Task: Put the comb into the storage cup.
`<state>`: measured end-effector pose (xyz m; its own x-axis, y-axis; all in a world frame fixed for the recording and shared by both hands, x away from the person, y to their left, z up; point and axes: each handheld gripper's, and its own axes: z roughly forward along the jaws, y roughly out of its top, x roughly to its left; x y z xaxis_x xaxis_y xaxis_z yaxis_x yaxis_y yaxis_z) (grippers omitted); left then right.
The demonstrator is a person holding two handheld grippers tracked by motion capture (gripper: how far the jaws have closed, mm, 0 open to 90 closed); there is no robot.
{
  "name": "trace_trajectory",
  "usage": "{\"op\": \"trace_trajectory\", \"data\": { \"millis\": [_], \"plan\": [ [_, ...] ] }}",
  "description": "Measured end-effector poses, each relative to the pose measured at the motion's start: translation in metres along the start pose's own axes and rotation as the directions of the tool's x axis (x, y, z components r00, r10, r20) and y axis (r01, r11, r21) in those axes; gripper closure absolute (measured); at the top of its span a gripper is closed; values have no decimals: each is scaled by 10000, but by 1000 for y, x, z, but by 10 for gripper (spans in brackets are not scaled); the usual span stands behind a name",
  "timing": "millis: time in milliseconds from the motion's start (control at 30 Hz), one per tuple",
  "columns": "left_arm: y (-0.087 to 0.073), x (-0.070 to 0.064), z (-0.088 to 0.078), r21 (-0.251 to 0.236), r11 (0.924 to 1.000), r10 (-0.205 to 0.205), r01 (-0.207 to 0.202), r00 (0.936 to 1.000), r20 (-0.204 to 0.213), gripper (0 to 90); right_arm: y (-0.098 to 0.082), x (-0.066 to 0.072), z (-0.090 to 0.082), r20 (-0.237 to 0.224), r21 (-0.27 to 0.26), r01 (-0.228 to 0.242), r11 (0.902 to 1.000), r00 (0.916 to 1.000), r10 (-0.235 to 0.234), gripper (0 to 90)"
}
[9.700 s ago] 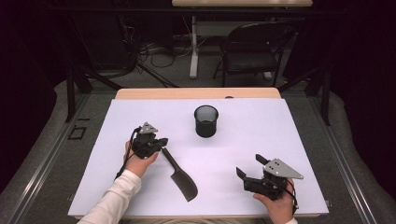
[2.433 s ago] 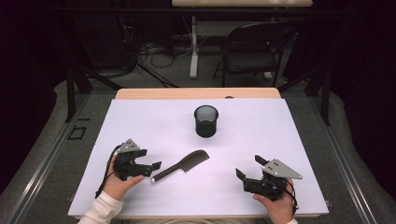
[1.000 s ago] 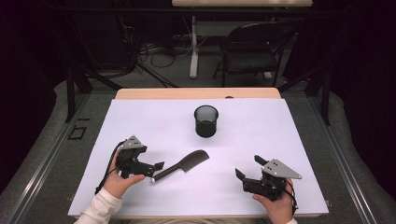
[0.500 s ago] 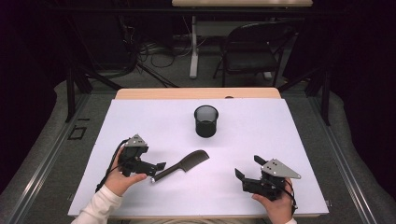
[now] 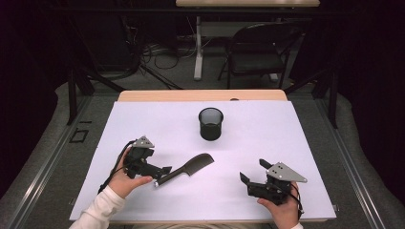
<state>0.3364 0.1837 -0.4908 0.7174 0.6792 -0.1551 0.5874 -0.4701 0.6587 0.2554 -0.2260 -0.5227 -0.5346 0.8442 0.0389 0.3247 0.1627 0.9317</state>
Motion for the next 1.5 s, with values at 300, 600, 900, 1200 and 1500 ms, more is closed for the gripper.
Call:
{"op": "trace_trajectory", "data": {
  "millis": [300,600,900,1200,1500],
  "plan": [
    [6,-3,0,350,9992,170,-171,9998,42,5,0,0,0,-3,6,5,10000,10000,-5,144],
    [11,-6,6,1082,9934,381,-391,9992,118,5,0,0,0,-18,-4,17,10000,10000,-17,144],
    [14,-9,10,1504,9868,587,-593,9982,84,8,0,0,1,-36,-43,40,10000,10000,-40,144],
    [16,-12,16,1925,9782,812,-782,9967,-79,41,0,0,1,-50,24,41,10000,10000,-41,144],
    [18,-17,23,2214,9703,1014,-975,9948,-60,59,0,0,1,-56,37,54,10000,10000,-54,144]
  ]
}}
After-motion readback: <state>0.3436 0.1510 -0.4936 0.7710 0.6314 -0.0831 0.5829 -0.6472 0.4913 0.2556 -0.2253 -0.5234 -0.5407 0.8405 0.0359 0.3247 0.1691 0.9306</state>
